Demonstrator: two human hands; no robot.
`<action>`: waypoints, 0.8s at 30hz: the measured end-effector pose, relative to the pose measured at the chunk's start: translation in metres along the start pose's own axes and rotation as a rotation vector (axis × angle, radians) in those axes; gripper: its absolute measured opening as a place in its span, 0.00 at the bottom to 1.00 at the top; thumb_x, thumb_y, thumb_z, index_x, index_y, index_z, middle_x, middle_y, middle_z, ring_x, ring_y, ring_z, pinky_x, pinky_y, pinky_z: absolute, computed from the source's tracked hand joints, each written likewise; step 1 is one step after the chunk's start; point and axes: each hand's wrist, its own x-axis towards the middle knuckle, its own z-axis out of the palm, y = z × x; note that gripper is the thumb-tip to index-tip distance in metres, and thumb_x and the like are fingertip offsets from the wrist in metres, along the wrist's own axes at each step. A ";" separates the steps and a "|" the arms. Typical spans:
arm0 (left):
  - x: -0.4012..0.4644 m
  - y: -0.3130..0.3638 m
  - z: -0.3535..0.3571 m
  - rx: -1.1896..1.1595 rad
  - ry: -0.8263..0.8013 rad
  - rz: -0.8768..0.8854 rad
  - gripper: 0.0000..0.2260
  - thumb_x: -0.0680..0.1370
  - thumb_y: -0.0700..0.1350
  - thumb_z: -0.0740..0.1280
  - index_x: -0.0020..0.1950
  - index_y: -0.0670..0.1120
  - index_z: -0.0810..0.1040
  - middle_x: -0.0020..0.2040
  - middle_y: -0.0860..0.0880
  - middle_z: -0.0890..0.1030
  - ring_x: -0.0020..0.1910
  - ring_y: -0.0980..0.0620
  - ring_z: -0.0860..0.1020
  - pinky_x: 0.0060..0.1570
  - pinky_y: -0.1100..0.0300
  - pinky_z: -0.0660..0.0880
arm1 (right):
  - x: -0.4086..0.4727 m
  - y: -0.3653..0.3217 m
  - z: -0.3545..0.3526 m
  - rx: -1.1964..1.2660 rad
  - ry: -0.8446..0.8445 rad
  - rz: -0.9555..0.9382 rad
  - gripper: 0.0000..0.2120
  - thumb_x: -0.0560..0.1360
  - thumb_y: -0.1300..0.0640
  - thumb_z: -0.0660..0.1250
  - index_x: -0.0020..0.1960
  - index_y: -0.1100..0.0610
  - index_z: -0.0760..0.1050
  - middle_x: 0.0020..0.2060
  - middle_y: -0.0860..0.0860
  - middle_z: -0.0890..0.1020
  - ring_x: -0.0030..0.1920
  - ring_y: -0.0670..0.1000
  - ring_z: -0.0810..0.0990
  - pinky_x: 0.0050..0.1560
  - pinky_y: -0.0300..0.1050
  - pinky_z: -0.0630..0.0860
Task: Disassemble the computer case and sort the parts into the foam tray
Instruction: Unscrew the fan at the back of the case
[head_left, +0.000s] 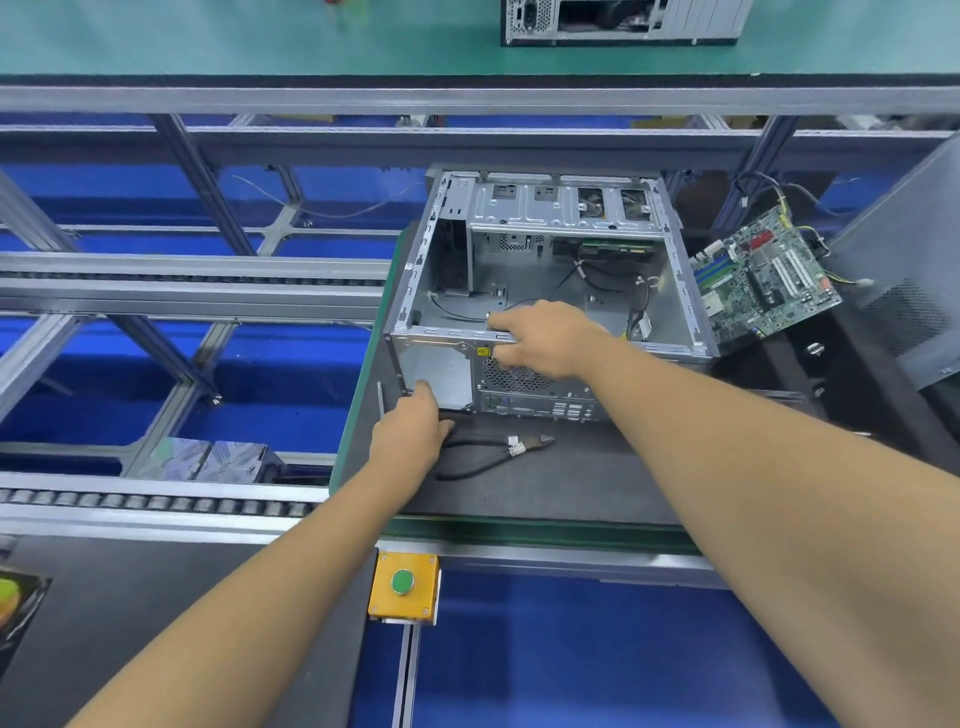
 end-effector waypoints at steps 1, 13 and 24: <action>0.001 0.001 0.002 0.067 0.002 -0.003 0.19 0.82 0.53 0.67 0.62 0.40 0.68 0.56 0.39 0.80 0.53 0.35 0.80 0.45 0.47 0.75 | 0.000 0.000 0.000 0.005 0.000 -0.004 0.08 0.75 0.45 0.63 0.49 0.43 0.64 0.33 0.47 0.74 0.42 0.57 0.76 0.35 0.47 0.64; 0.014 0.012 0.015 0.163 -0.006 0.005 0.22 0.84 0.51 0.65 0.70 0.40 0.62 0.55 0.38 0.81 0.51 0.34 0.82 0.41 0.49 0.69 | -0.004 -0.002 -0.004 0.049 0.002 -0.029 0.07 0.77 0.46 0.62 0.49 0.47 0.65 0.33 0.47 0.73 0.41 0.56 0.73 0.35 0.48 0.63; 0.012 0.004 0.022 0.104 0.101 -0.058 0.19 0.85 0.49 0.61 0.71 0.42 0.60 0.50 0.41 0.82 0.45 0.37 0.81 0.38 0.49 0.72 | -0.005 -0.003 -0.003 0.010 0.016 -0.048 0.08 0.79 0.46 0.61 0.50 0.46 0.63 0.33 0.45 0.68 0.43 0.57 0.71 0.31 0.45 0.56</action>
